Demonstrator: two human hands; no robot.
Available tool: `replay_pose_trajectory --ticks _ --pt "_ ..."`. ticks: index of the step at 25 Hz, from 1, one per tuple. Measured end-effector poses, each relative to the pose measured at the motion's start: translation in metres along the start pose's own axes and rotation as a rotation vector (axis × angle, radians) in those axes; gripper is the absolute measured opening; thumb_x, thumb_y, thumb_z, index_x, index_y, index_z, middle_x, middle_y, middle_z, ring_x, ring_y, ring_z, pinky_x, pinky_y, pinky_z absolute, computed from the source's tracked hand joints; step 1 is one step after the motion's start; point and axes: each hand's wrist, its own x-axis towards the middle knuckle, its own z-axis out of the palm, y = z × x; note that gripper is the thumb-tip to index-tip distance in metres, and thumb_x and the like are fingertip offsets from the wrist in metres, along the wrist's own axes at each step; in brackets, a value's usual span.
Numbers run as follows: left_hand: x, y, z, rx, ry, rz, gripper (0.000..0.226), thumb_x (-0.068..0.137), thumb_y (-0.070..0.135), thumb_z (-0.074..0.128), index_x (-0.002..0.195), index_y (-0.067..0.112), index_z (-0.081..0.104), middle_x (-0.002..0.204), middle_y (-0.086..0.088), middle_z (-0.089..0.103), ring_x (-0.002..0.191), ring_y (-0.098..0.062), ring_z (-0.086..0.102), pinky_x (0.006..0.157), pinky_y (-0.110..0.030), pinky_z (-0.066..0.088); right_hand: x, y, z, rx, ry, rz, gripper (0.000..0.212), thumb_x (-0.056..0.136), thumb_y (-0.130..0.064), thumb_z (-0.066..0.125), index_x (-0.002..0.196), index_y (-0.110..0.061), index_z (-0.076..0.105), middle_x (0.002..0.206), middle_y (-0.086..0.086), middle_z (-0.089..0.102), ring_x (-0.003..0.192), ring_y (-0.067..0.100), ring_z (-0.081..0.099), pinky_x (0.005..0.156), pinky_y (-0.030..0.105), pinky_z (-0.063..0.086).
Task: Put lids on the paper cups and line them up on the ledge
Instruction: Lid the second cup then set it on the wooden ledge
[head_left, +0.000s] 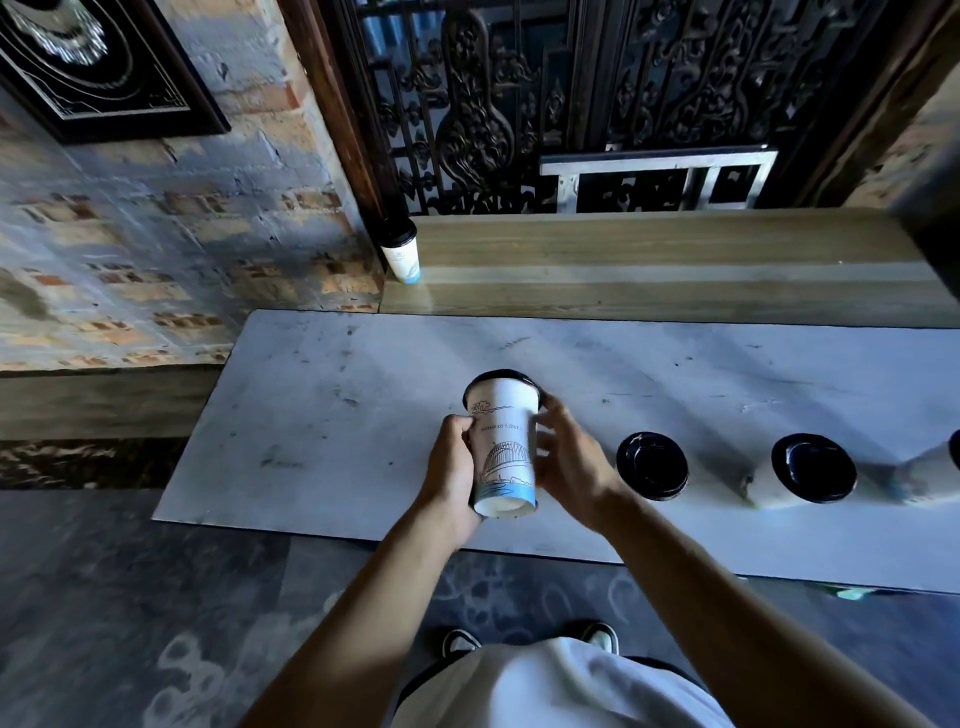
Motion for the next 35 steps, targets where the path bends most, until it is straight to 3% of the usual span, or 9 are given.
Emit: replay_pose_trajectory --ticks 4,7,12,18,23,27,29,32,35 --pt "0.0 -0.003 0.0 0.068 0.055 0.004 0.055 0.097 0.039 0.04 0.128 0.0 0.062 0.103 -0.02 0.066 0.095 -0.034 0.064 0.098 -0.064 0.05 -0.011 0.011 0.004 0.065 0.062 0.033 0.053 0.096 -0.043 0.048 0.138 -0.012 0.057 0.122 0.039 0.064 0.1 0.041 0.061 0.088 0.052 0.041" --pt "-0.002 -0.004 -0.001 0.295 0.171 0.098 0.036 0.1 0.039 0.048 0.111 0.012 0.068 0.101 -0.013 0.074 0.087 -0.026 0.071 0.081 -0.04 0.056 -0.017 0.015 0.0 0.112 0.089 0.054 0.058 0.094 -0.042 0.05 0.133 0.001 0.058 0.121 0.04 0.065 0.099 0.042 0.063 0.09 0.049 0.046" --pt "-0.007 -0.01 -0.015 0.531 0.298 0.539 0.02 0.097 0.022 0.062 0.113 0.033 0.064 0.106 -0.008 0.068 0.094 -0.02 0.068 0.078 -0.038 0.059 -0.025 0.02 -0.001 0.156 0.023 0.022 0.037 0.1 -0.029 0.046 0.136 -0.027 0.057 0.114 0.031 0.066 0.092 0.036 0.065 0.081 0.047 0.054" --pt "-0.016 -0.007 -0.017 0.636 0.243 0.771 0.035 0.098 0.007 0.062 0.092 0.037 0.079 0.11 -0.003 0.064 0.099 -0.017 0.068 0.087 -0.043 0.062 -0.024 0.019 0.0 0.151 0.008 0.017 0.043 0.1 -0.028 0.048 0.142 -0.022 0.053 0.117 0.029 0.067 0.092 0.036 0.068 0.074 0.042 0.059" --pt "-0.02 -0.004 -0.019 0.636 0.238 0.762 0.039 0.098 0.004 0.06 0.087 0.035 0.08 0.109 0.0 0.067 0.1 -0.019 0.069 0.086 -0.046 0.062 -0.026 0.017 -0.004 0.095 -0.054 -0.031 0.04 0.099 -0.038 0.053 0.138 -0.029 0.057 0.113 0.022 0.073 0.084 0.029 0.073 0.069 0.041 0.059" --pt "-0.02 -0.002 -0.018 0.525 0.23 0.723 0.023 0.09 0.017 0.067 0.081 0.035 0.076 0.106 -0.002 0.075 0.088 -0.004 0.069 0.078 -0.036 0.058 -0.024 0.009 -0.004 0.075 0.049 0.033 0.056 0.091 -0.059 0.064 0.124 -0.015 0.062 0.089 0.016 0.072 0.077 0.029 0.071 0.071 0.041 0.058" --pt "-0.019 -0.001 -0.017 0.473 0.226 0.69 0.01 0.081 0.03 0.069 0.079 0.036 0.076 0.104 -0.003 0.076 0.086 -0.005 0.07 0.078 -0.036 0.057 -0.022 0.01 -0.008 0.054 0.022 -0.009 0.031 0.101 -0.042 0.056 0.13 -0.034 0.063 0.084 0.016 0.067 0.078 0.03 0.071 0.071 0.042 0.06" --pt "-0.016 -0.001 -0.018 0.454 0.212 0.678 0.007 0.077 0.032 0.071 0.08 0.035 0.076 0.104 -0.001 0.077 0.089 -0.008 0.071 0.082 -0.038 0.06 -0.02 0.012 -0.015 -0.014 -0.016 -0.033 0.066 0.1 -0.004 0.035 0.143 -0.053 0.043 0.089 0.018 0.068 0.08 0.03 0.068 0.07 0.041 0.06" --pt "-0.012 -0.002 -0.021 0.454 0.236 0.662 0.01 0.084 0.021 0.072 0.086 0.031 0.076 0.103 0.002 0.078 0.094 -0.012 0.073 0.089 -0.047 0.064 -0.021 0.008 -0.016 -0.024 -0.004 -0.027 0.067 0.099 -0.005 0.041 0.146 -0.052 0.04 0.094 0.021 0.066 0.079 0.031 0.066 0.065 0.04 0.06"
